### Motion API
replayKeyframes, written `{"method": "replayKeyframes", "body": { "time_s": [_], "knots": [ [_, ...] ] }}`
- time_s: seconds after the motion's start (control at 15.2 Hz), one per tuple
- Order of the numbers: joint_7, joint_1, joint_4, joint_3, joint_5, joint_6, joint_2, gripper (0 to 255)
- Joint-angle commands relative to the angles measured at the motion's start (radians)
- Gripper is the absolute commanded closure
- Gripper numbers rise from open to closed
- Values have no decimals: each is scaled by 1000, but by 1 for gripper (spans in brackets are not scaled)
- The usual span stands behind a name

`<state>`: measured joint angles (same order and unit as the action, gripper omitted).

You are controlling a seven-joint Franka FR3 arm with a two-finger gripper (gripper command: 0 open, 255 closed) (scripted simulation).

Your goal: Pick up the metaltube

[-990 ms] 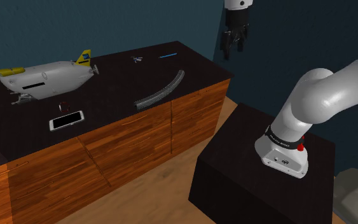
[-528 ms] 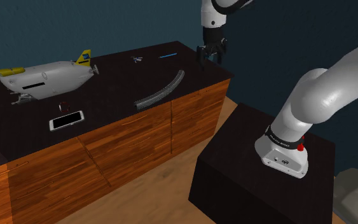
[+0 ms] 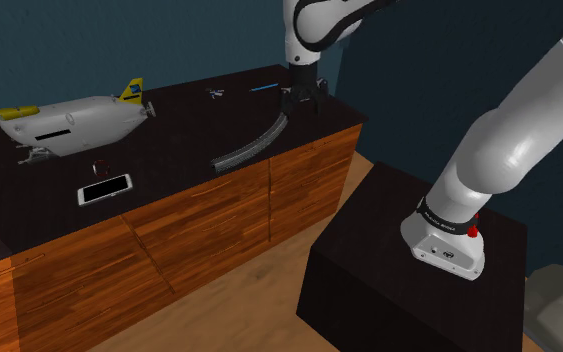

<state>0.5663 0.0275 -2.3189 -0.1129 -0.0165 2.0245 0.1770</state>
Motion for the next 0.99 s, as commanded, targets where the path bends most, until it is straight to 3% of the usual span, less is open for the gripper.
{"method": "replayKeyframes", "body": {
  "time_s": [0.0,0.46,0.92],
  "knots": [
    [57,2,31,-9,2,56,-78,0],
    [228,1,204,-7,27,176,-342,0],
    [359,-11,413,23,42,232,-580,0]
  ]
}}
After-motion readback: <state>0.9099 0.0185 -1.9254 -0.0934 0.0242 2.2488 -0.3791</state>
